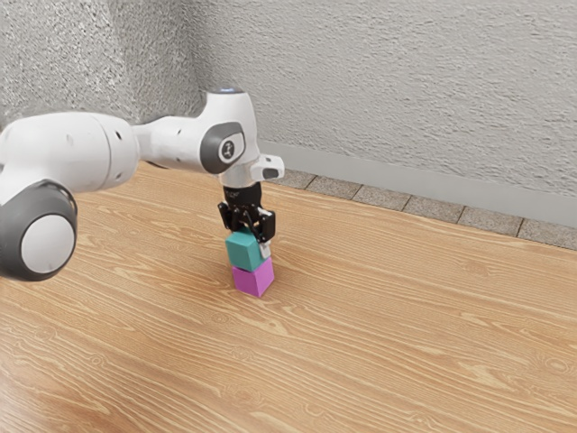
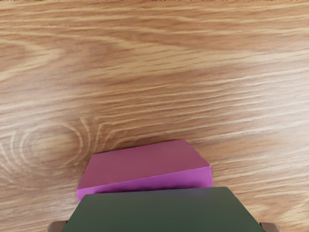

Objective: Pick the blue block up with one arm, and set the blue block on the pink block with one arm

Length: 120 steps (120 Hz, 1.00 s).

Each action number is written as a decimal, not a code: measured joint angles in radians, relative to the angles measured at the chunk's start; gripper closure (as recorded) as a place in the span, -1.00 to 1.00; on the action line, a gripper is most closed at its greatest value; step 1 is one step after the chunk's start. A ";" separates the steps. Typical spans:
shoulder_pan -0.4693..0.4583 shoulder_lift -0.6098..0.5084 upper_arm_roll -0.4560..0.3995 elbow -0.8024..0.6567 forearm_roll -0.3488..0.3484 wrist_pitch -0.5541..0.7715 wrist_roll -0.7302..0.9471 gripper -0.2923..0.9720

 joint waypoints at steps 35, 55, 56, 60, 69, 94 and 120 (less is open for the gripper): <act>0.000 0.003 0.001 0.003 -0.011 -0.005 0.013 -0.24; 0.000 0.006 0.001 0.005 -0.017 -0.008 0.021 -0.40; 0.000 0.006 0.001 0.005 -0.017 -0.008 0.021 -0.40; 0.000 0.005 0.001 0.005 -0.017 -0.008 0.023 -0.42; 0.000 0.001 0.003 0.014 -0.022 -0.012 0.025 -0.46; -0.001 -0.061 0.009 0.037 -0.025 -0.036 0.031 -0.51; 0.000 -0.123 0.011 0.038 -0.017 -0.057 0.035 -0.53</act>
